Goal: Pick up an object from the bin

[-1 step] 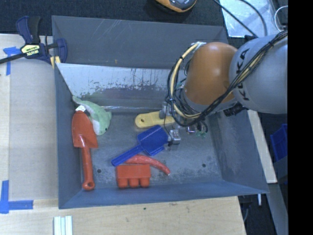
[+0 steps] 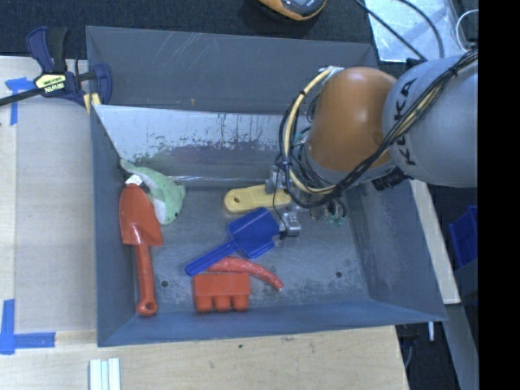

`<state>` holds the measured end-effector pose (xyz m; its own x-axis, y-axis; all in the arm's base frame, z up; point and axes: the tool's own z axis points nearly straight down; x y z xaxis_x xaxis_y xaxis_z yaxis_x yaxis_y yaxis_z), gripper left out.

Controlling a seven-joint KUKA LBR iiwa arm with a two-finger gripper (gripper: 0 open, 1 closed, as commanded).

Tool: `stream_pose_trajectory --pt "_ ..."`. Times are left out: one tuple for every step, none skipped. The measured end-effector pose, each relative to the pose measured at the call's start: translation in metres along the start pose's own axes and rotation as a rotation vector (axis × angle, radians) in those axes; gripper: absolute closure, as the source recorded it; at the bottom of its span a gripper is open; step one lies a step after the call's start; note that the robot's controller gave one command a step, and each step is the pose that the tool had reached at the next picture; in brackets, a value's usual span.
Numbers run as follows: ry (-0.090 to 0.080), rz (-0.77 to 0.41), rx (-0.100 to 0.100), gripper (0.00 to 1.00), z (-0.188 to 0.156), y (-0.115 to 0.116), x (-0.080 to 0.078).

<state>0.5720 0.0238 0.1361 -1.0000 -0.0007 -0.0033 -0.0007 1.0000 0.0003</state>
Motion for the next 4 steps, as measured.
stream_pose_trajectory --pt "0.007 0.001 0.001 0.0 -0.002 -0.03 0.019" --pt "0.008 0.0 0.001 0.0 -0.003 -0.029 0.021" --pt "0.011 0.042 0.001 0.0 0.01 0.0 0.081" --pt "0.007 0.009 0.002 0.0 0.066 -0.045 0.074"
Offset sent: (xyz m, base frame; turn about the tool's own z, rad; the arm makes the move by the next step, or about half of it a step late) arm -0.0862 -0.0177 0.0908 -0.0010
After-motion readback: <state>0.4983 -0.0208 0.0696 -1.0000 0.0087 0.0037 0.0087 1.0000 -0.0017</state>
